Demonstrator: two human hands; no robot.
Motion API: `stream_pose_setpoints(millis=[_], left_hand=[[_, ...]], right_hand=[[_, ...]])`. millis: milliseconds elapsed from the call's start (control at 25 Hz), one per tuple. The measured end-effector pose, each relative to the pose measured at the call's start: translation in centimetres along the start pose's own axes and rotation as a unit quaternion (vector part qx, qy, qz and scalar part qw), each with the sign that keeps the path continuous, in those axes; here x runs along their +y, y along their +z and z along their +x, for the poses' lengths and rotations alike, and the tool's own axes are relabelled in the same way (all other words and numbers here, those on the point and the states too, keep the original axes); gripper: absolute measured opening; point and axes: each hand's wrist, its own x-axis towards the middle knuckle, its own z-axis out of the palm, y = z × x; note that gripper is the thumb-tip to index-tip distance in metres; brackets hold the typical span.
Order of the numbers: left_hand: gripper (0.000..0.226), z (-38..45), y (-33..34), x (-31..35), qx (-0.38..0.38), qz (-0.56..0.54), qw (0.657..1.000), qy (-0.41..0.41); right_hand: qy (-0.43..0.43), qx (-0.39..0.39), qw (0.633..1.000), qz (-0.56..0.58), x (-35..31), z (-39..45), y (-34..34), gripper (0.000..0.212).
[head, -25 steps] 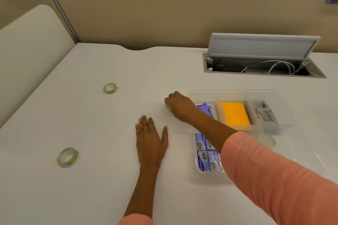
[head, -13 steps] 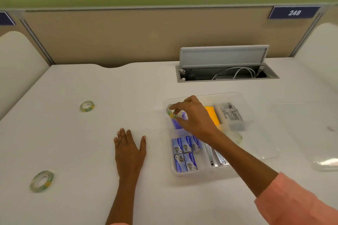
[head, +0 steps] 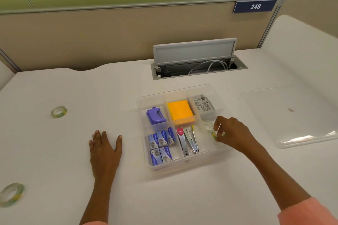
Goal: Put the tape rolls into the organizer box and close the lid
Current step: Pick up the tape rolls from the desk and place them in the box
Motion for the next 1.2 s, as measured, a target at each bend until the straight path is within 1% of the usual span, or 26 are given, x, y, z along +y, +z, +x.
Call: stream_pose_setpoints(millis=[80,240,280,360,440,600,760,840,920,1000,1040,1120,1200], left_hand=[[0.063,-0.1,-0.2,0.0,0.0,-0.006,1.0,0.0],[0.063,-0.1,-0.2,0.0,0.001,-0.011,1.0,-0.002],[0.063,-0.1,-0.2,0.1,0.0,-0.011,1.0,-0.002],[0.063,-0.1,-0.1,0.1,0.0,-0.01,1.0,-0.002],[0.063,0.0,-0.2,0.1,-0.001,-0.011,1.0,-0.005],[0.064,-0.3,-0.2,0.0,-0.003,-0.011,1.0,-0.002],[0.065,-0.4,-0.2,-0.3,-0.028,-0.016,0.999,0.001],[0.062,-0.6,-0.4,-0.9,-0.038,-0.016,0.999,0.019],[0.058,-1.4,-0.6,-1.5,-0.027,-0.01,0.999,0.036],[0.054,-2.6,-1.4,-2.8,-0.019,-0.014,0.999,0.024],[0.053,-3.1,-1.3,-2.5,-0.032,-0.021,0.999,0.03],[0.052,-4.2,-1.9,-3.3,-0.034,-0.017,0.999,0.023],[0.053,-5.1,-2.8,-4.5,-0.009,0.001,1.0,0.024]], right_hand=[[0.004,-0.028,1.0,-0.002,0.0,0.1,0.2,0.024],[0.015,-0.07,0.996,0.049,-0.1,0.4,0.4,0.018],[0.018,-0.067,0.996,0.062,0.0,0.6,0.2,0.016],[0.017,-0.034,0.997,0.071,0.3,1.0,0.2,0.016],[0.01,-0.005,0.999,0.044,0.6,1.3,0.4,0.023],[0.001,-0.027,1.0,-0.003,0.4,1.3,1.3,0.029],[-0.008,0.003,1.0,0.024,-0.2,0.7,0.5,0.028],[-0.034,0.029,0.998,0.033,-1.4,0.6,-0.1,0.024],[-0.077,0.049,0.995,0.049,-3.5,0.5,-0.7,0.02],[-0.134,0.049,0.987,0.072,-6.9,0.4,-0.5,0.018],[-0.153,0.053,0.983,0.084,-8.0,0.2,-0.5,0.018],[-0.218,0.031,0.969,0.109,-11.4,0.1,0.5,0.019],[-0.267,-0.001,0.955,0.125,-14.8,-0.1,2.1,0.018]])
